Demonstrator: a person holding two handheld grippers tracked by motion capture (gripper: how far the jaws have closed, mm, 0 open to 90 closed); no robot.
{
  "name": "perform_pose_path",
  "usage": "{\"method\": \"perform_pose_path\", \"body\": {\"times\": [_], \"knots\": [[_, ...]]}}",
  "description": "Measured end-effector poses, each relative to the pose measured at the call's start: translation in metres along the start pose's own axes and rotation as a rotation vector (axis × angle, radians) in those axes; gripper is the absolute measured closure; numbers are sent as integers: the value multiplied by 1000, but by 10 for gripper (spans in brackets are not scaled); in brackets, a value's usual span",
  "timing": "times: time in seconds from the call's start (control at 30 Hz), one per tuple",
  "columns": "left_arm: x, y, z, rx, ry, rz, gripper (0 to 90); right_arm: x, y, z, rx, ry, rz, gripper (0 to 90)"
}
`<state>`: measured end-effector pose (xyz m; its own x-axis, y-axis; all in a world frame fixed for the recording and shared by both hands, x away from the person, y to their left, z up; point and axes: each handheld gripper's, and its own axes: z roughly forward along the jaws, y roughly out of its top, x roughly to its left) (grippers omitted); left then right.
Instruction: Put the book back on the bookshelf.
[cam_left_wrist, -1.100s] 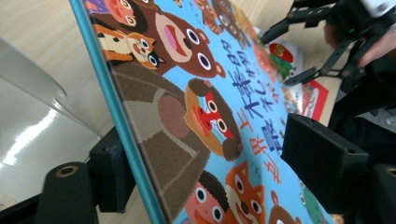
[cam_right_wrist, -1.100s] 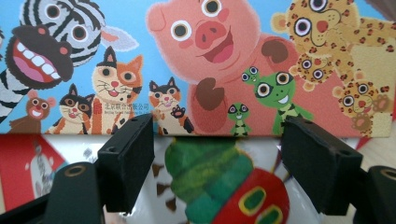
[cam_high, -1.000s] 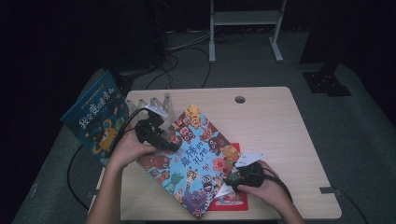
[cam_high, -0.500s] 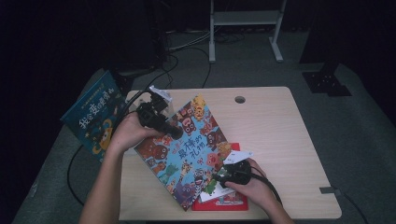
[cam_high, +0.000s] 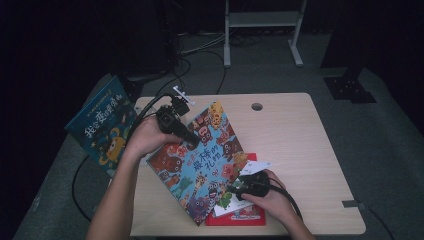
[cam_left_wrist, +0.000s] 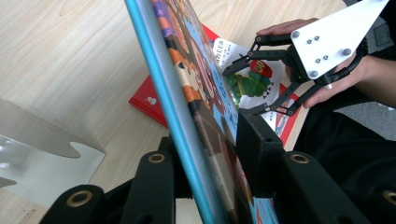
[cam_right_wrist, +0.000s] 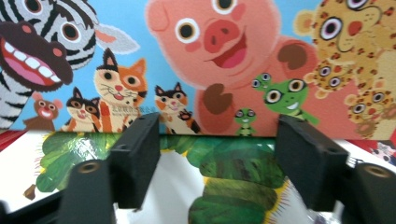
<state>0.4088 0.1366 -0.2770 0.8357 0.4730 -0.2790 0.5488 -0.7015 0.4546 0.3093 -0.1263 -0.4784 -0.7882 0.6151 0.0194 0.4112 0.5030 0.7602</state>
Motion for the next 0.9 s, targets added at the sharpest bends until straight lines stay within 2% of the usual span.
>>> {"method": "perform_pose_path", "body": {"times": [0.07,0.17,0.23,0.3,0.33,0.37,0.4,0.43,0.47,0.5,0.53,0.57,0.63,0.67,0.7,0.73,0.77,0.8,0.83,0.87,0.9], "knots": [[0,2,-2,0,-18,1,691,-3,-1,-2,0,8,11,331],[-3,5,-7,-6,-36,18,730,-13,-3,-8,-21,-12,27,336],[-5,6,-9,-4,-35,23,743,-17,-3,-11,-35,-24,37,337],[-10,9,-13,9,-17,35,759,-29,-7,-18,-54,-51,58,339],[-13,11,-15,15,-9,41,771,-39,-10,-24,-60,-77,89,341],[-13,11,-15,15,-9,41,779,-39,-10,-24,-60,-77,89,341],[-16,12,-18,21,-5,51,787,-52,-15,-30,-72,-113,120,342],[-17,13,-19,26,-6,56,796,-59,-17,-33,-80,-132,124,342],[-17,13,-19,26,-6,56,801,-59,-17,-33,-80,-132,124,342],[-20,13,-20,31,0,73,801,-66,-19,-37,-88,-151,133,341],[-24,14,-21,45,17,87,801,-80,-23,-44,-97,-197,154,332],[-24,14,-21,45,17,87,802,-87,-25,-48,-100,-219,167,327],[-28,15,-23,50,45,89,802,-102,-29,-55,-106,-261,198,317],[-28,15,-23,50,45,89,802,-102,-29,-55,-106,-261,198,317],[-29,16,-25,58,59,93,801,-118,-33,-61,-120,-302,234,316],[-29,16,-25,58,59,93,801,-118,-33,-61,-120,-302,234,316],[-30,16,-27,72,81,91,801,-129,-36,-64,-111,-335,256,315],[-30,16,-28,79,90,88,801,-134,-38,-66,-115,-351,268,314],[-30,16,-28,79,90,88,801,-134,-38,-66,-115,-351,268,314],[-30,15,-31,82,104,84,801,-146,-42,-69,-115,-382,293,311],[-30,15,-33,84,112,82,800,-150,-44,-69,-109,-392,299,310]]}}
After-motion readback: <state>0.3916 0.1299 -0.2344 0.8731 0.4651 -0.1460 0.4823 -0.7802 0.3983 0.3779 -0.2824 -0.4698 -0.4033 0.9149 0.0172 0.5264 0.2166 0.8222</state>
